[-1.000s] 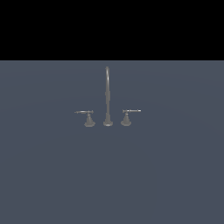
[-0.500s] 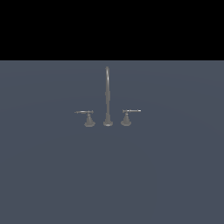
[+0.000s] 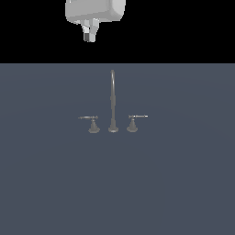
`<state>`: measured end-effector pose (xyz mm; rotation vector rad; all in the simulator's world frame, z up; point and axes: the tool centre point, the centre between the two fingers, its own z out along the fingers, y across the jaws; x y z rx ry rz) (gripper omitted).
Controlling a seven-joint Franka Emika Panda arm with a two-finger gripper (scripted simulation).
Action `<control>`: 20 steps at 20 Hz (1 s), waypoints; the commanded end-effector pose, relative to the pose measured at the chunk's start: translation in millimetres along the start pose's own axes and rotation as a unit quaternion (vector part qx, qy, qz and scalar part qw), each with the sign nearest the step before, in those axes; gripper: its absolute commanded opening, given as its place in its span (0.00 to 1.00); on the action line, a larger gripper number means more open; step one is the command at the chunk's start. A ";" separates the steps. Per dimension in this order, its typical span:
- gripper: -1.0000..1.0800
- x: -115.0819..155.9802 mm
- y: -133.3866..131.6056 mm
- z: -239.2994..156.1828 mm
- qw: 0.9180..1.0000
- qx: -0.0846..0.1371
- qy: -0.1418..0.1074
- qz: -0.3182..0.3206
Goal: Turn on the faucet by rotating a designated handle.
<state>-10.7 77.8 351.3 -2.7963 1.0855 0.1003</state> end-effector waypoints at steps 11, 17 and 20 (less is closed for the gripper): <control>0.00 33.5 -55.1 116.5 0.985 -0.013 0.005 0.170; 0.00 45.2 -71.9 177.2 0.968 -0.021 0.021 0.247; 0.00 50.0 -77.8 207.4 0.958 -0.024 0.032 0.283</control>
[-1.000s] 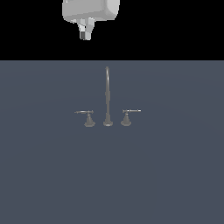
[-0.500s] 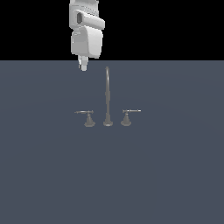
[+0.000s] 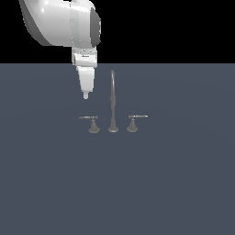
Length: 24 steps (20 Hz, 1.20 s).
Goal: Turn on the faucet by rotating a designated handle.
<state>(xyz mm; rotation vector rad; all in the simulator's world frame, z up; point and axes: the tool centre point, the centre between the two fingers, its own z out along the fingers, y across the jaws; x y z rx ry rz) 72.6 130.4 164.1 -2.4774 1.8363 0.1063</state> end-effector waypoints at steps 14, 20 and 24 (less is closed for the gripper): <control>0.00 -1.0 -19.1 95.4 0.993 0.003 0.042 0.114; 0.00 -1.0 -19.6 99.5 0.992 0.003 0.044 0.119; 0.00 -5.0 -14.7 99.9 0.992 0.003 0.044 0.118</control>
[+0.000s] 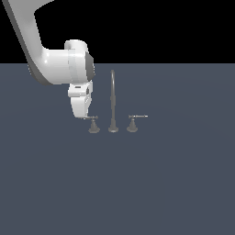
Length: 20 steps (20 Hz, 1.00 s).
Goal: Turn on the faucet by rotating a designated handle.
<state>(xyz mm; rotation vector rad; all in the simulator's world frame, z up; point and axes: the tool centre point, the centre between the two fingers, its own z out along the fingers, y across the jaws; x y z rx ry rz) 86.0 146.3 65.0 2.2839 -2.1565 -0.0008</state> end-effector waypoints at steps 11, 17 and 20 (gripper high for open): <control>0.00 -16.5 34.2 0.1 1.000 0.000 0.000 0.000; 0.00 -14.4 38.4 -2.1 1.000 0.006 -0.001 -0.001; 0.00 -11.6 47.4 -1.6 1.000 0.004 -0.001 -0.001</control>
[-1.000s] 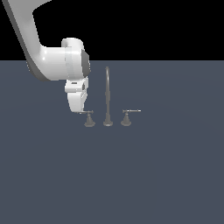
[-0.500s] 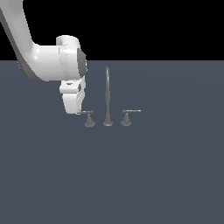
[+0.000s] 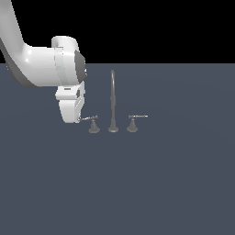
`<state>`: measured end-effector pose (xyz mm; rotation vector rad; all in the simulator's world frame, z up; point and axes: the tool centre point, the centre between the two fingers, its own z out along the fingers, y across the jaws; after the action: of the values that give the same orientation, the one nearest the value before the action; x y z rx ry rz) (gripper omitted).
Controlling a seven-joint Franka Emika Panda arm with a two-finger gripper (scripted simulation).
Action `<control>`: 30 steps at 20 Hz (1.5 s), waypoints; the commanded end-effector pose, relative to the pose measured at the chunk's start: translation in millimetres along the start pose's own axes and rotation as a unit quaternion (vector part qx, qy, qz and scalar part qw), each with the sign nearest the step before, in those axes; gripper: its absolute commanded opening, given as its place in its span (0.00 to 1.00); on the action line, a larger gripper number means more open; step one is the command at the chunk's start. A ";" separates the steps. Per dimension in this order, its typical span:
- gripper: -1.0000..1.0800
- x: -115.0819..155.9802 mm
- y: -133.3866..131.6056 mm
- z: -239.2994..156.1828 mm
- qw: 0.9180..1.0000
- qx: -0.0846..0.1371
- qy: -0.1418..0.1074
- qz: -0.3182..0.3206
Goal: Turn on the faucet by rotating a designated handle.
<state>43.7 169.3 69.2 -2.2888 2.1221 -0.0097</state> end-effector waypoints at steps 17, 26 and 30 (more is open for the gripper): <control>0.00 34.9 43.6 1.8 1.000 -0.007 0.002 0.004; 0.00 44.9 49.9 0.7 1.000 -0.007 -0.001 -0.007; 0.00 76.1 44.5 1.7 1.000 -0.008 0.002 0.001</control>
<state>-2.4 124.7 68.1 -2.3349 2.0801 0.0182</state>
